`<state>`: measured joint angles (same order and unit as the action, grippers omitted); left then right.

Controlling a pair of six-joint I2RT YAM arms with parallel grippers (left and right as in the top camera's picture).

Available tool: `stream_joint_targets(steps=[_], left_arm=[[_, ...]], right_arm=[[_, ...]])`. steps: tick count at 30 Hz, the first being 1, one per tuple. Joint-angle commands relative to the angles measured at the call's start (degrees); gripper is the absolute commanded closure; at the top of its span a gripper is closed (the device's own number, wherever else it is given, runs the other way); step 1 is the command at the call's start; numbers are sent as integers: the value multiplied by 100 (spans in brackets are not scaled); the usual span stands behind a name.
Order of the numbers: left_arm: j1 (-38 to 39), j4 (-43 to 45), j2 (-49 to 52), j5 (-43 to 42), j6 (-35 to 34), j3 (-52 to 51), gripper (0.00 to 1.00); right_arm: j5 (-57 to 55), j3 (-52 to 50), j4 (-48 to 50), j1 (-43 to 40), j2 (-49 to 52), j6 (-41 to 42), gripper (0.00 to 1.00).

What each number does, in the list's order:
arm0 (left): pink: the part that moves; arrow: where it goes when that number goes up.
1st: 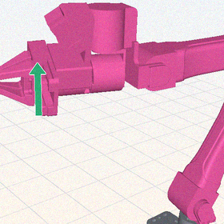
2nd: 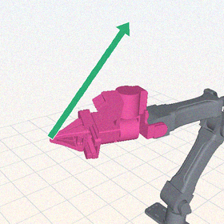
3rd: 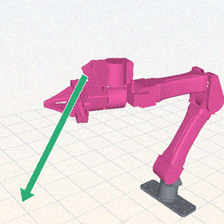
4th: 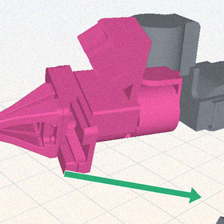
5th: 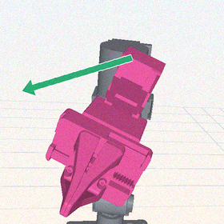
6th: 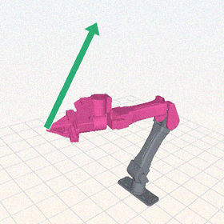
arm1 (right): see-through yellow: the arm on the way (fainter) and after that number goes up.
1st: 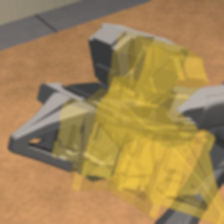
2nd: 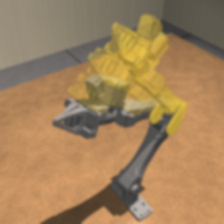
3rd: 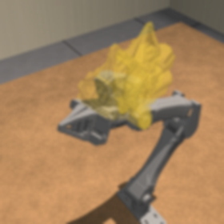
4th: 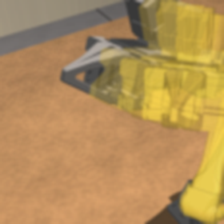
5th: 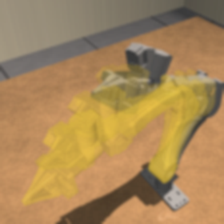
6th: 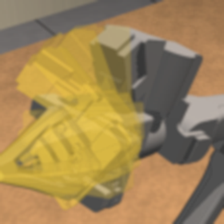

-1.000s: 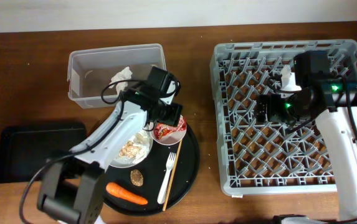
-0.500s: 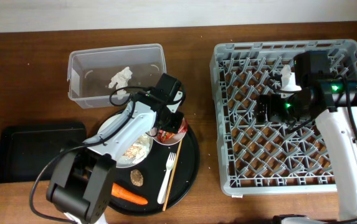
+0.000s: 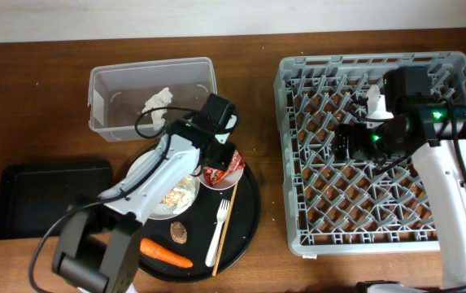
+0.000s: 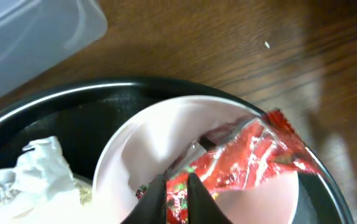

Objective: Sort waste into correct bins and load items into the dishwasher rack
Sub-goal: 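Grasp the red wrapper from the pink bowl with the left gripper, then drop the red wrapper into the clear plastic bin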

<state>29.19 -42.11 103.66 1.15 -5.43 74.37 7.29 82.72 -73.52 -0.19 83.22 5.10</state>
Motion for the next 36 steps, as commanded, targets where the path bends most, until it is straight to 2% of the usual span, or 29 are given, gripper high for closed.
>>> stream_joint_targets(steps=[1, 3, 10, 12, 13, 18, 24, 28, 31, 36], left_arm=[[2, -168, -44, 70, 33, 57, 73], [7, -197, 52, 61, 35, 55, 55], [7, -129, 439, -42, 39, 50, 53], [7, -125, 553, -157, 79, 50, 78], [7, -101, 551, -155, 129, 52, 100], [0, -138, 439, -111, 273, 105, 100], [0, -365, -595, -81, 269, 240, 100], [0, -321, -1102, 535, 264, 240, 100], [-131, 87, -1307, 1130, 267, 240, 100], [-802, 986, -1342, 1176, 264, 243, 100]], right_arm=[[-70, 70, -24, -22, 22, -59, 2], [-70, 70, -24, -22, 22, -59, 2], [-70, 70, -24, -22, 22, -59, 2], [-70, 70, -24, -22, 22, -59, 2], [-70, 70, -24, -22, 22, -59, 2], [-70, 70, -28, -22, 22, -59, 2], [-70, 70, -28, -22, 22, -59, 2], [-70, 70, -26, -22, 22, -59, 2], [-70, 70, -26, -22, 22, -59, 2], [-70, 70, -26, -22, 22, -59, 2]])
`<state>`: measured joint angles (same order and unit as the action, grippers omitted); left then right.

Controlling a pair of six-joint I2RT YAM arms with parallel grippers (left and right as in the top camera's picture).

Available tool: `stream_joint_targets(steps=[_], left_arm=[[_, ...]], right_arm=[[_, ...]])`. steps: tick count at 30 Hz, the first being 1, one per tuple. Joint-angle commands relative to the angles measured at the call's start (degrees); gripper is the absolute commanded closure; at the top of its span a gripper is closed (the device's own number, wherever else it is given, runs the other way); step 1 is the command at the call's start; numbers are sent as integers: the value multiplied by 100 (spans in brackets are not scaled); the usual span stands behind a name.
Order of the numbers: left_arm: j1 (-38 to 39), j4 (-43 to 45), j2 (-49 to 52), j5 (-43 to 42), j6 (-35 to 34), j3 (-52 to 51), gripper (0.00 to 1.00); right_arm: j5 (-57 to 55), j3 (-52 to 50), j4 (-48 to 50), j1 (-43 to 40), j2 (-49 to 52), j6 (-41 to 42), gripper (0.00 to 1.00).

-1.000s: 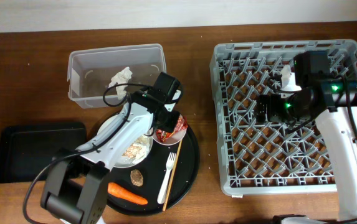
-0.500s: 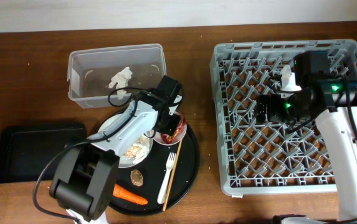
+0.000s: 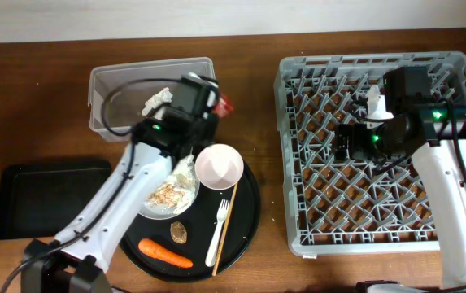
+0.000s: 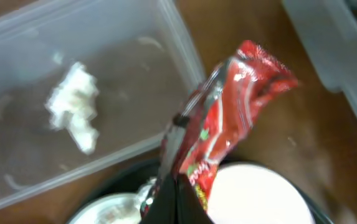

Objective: Sort waste into correct bins and load items into the dishwasher rack
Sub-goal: 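Drop the red wrapper into the clear plastic bin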

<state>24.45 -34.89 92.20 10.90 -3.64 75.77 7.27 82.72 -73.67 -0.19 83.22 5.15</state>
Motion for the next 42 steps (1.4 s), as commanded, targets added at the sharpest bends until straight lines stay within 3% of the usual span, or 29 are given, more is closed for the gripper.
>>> stream_joint_targets(steps=[1, 5, 6, 7, 8, 9, 10, 12, 14, 16, 19, 21, 25, 28, 31, 33, 34, 36, 37, 42], left_arm=[[-485, 496, -197, 201, 87, 103, 100], [-1029, 1231, -20, 199, 87, 101, 100], [-1108, 1338, 83, 199, 87, 101, 95], [-1152, 1373, 186, 199, 87, 101, 65], [-1154, 1368, 240, 199, 90, 101, 43], [-1154, 1360, 251, 199, 92, 101, 28], [-1154, 1360, 216, 199, 92, 103, 20], [-1154, 1217, 85, 199, 92, 103, 18], [-1143, 496, -162, -214, 85, 103, 18], [-1137, -798, -387, -1187, -2, 103, 18], [-1132, -2072, -393, -1965, -203, 63, 18], [-1045, -2435, -389, -2061, -345, -85, 17], [-584, -2249, -382, -2059, -343, -721, 16], [-339, -1882, -382, -2044, -345, -1261, 18], [-308, -1641, -382, -1635, -474, -1661, 29], [-308, -1493, -382, -1537, -492, -1740, 44], [-308, -1458, -382, -1539, -492, -1740, 65], [-308, -1458, -382, -1539, -492, -1740, 93], [-308, -1449, -382, -1537, -492, -1740, 98], [-313, -1709, -640, -1528, -485, -1058, 99]], right_arm=[[-68, 70, -11, -22, 22, -63, 2], [-68, 70, -11, -22, 22, -63, 1], [-68, 70, -13, -22, 22, -63, 2], [-68, 70, -20, -22, 22, -63, 2], [-68, 70, -28, -22, 22, -63, 2], [-68, 70, -33, -22, 22, -63, 2], [-68, 70, -33, -22, 22, -63, 2], [-68, 70, -46, -22, 22, -66, 2], [-70, 70, -52, -22, 22, -66, 2], [-70, 70, -48, -22, 22, -66, 2], [-68, 70, -50, -22, 22, -63, 2], [-68, 70, -50, -22, 22, -63, 2], [-66, 70, -61, -22, 22, -63, 2], [-68, 70, -90, -22, 22, -63, 1], [-68, 70, -96, -22, 22, -63, 2], [-68, 70, -96, -22, 22, -63, 2], [-66, 70, -98, -22, 22, -63, 2], [-68, 70, -116, -22, 22, -63, 2], [-68, 70, -116, -22, 22, -63, 2], [-68, 70, -118, -22, 22, -66, 2]])
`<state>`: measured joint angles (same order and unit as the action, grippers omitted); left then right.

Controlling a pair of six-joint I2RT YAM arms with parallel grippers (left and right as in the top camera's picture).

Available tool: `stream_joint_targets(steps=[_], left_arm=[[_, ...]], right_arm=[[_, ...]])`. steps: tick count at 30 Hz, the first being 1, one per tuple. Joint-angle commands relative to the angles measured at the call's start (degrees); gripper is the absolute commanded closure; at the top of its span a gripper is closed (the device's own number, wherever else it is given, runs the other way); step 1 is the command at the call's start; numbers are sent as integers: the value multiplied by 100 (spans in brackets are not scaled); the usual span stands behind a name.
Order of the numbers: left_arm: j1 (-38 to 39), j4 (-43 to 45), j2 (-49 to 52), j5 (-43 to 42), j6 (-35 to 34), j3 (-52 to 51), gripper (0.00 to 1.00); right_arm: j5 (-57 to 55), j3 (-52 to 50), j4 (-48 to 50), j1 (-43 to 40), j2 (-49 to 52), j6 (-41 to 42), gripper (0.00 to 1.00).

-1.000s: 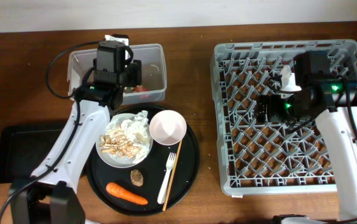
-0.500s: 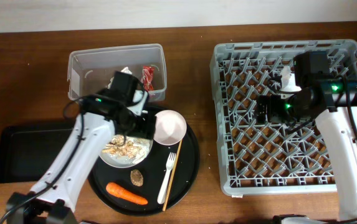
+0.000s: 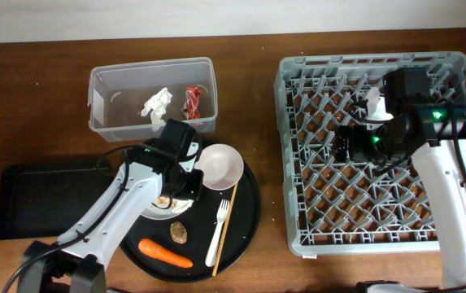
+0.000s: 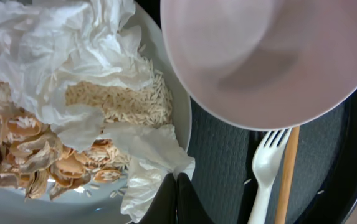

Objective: Sort waste into correct bins and load items into the dishwasher rack
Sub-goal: 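Drop the red wrapper into the clear plastic bin, then grasp remaining tissue from the plate and drop it in the bin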

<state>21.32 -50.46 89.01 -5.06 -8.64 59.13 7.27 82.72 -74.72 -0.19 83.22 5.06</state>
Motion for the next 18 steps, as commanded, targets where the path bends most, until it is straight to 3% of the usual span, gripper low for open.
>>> stream_joint_targets(steps=[1, 5, 11, 13, 15, 16, 18], left_arm=[[0, -188, -417, 157, 13, 839, 100], [-22, 442, -739, 1790, 13, 2026, 99], [-514, 1615, 17, 1856, 11, 2020, 99], [-675, 1869, 485, 1781, 11, 2020, 72], [-752, 1910, 772, 1775, 13, 2020, 37], [-763, 1871, 778, 1775, 13, 2020, 28], [-763, 1735, 660, 1768, 13, 2028, 24]], right_arm=[[-68, 70, -13, -22, 22, -57, 2], [-68, 70, -11, -22, 22, -57, 2], [-68, 70, -13, -22, 22, -57, 2], [-68, 70, -13, -22, 22, -57, 2], [-68, 70, -22, -22, 22, -55, 2], [-68, 70, -35, -22, 22, -57, 2], [-68, 70, -37, -22, 22, -57, 2]])
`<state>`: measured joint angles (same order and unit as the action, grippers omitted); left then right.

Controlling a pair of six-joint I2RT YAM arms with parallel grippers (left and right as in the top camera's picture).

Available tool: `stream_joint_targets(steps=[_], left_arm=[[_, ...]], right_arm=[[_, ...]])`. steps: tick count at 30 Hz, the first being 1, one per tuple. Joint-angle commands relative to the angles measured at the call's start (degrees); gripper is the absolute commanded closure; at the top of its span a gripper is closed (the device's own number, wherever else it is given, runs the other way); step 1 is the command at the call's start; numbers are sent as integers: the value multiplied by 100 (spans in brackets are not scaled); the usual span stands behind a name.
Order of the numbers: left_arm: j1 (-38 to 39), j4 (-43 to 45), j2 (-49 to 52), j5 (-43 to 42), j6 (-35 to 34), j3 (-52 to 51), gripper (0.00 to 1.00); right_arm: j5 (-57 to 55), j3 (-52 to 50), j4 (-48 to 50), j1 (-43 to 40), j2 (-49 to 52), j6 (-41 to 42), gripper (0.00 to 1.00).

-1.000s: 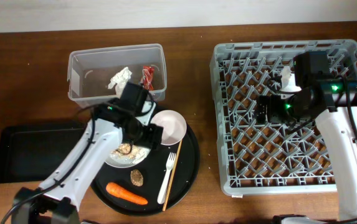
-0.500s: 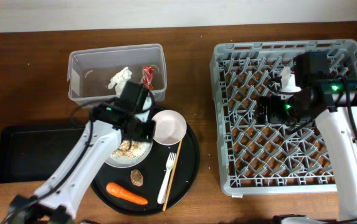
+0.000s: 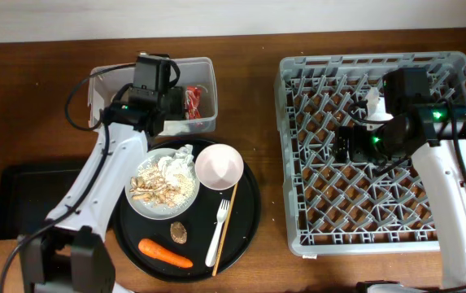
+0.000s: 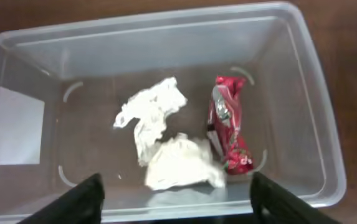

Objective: Sort waste into correct bins and load items into the dishwasher rack
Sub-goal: 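Grasp remaining tissue from the plate and drop it in the bin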

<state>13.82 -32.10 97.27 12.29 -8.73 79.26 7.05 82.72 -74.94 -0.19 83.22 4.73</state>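
Observation:
My left gripper (image 4: 178, 202) hangs open over the clear plastic bin (image 4: 303, 93), its two dark fingers wide apart and nothing between them. In the bin lie a red wrapper (image 4: 228, 127) and two crumpled white tissues, one (image 4: 153, 112) behind the other (image 4: 181, 163). On the round black tray (image 3: 249, 213) sit a plate (image 3: 163, 185) of food scraps with more tissue on it, an empty pink bowl (image 3: 219, 165), a fork (image 3: 219, 232), a chopstick (image 3: 226, 213) and a carrot (image 3: 166, 253). My right gripper (image 3: 345, 142) hovers over the grey dishwasher rack (image 3: 298, 163); its jaws are not discernible.
A black rectangular tray (image 3: 21, 199) lies at the left of the table. A small brown scrap (image 3: 178, 232) rests on the round tray near the carrot. The left arm (image 3: 106, 163) reaches from the front edge up to the bin.
My left gripper was shut low over the plate, at the tissue. Now it is open above the bin, where a second crumpled tissue lies. The right arm has not moved.
My left gripper was first shut on the red wrapper in the pink bowl. Then it held the wrapper at the bin's edge. Later the wrapper lay in the bin and the gripper was shut at the plate's tissue. Now a second tissue is in the bin.

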Motion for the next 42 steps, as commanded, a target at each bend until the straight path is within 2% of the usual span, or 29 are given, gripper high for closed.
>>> stream_joint_targets(steps=[1, 5, 7, 12, 18, 21, 23, 25, 26, 30, 34, 38, 42], left_arm=[[-11, -411, -321, -127, 20, 17, 25], [-7, -2444, -535, -1259, 20, -24, 30], [-7, -2717, -525, -1279, 22, -225, 30], [4, -2116, -525, -1296, 20, -1193, 35], [4, -538, -525, -1298, 20, -2402, 42], [4, -428, -525, -1296, 20, -2555, 49], [4, -426, -525, -1296, 20, -2555, 66], [4, -387, -525, -1298, 20, -2555, 91], [4, -380, -527, -1296, 22, -2555, 99], [4, -654, -874, -1296, 22, -2234, 99], [4, -1143, -1882, -1294, 22, -1488, 99], [2, -538, -2350, -754, 22, -1384, 99], [-2, 629, -1753, -470, 76, -1386, 100]], right_arm=[[-46, 70, -15, -22, 22, -24, 2], [-46, 70, -9, -22, 22, -22, 2], [-46, 70, -9, -22, 22, -24, 2], [-46, 70, -11, -22, 22, -24, 1], [-46, 70, -11, -22, 22, -22, 2], [-46, 70, -9, -22, 22, -22, 2], [-46, 70, -9, -22, 22, -24, 2], [-46, 70, -11, -22, 22, -24, 2], [-46, 70, -11, -22, 22, -22, 2], [-48, 70, -11, -22, 22, -24, 2], [-48, 70, -9, -22, 22, -24, 2], [-46, 70, -9, -22, 22, -22, 2], [-46, 70, -11, -22, 22, -24, 2]])
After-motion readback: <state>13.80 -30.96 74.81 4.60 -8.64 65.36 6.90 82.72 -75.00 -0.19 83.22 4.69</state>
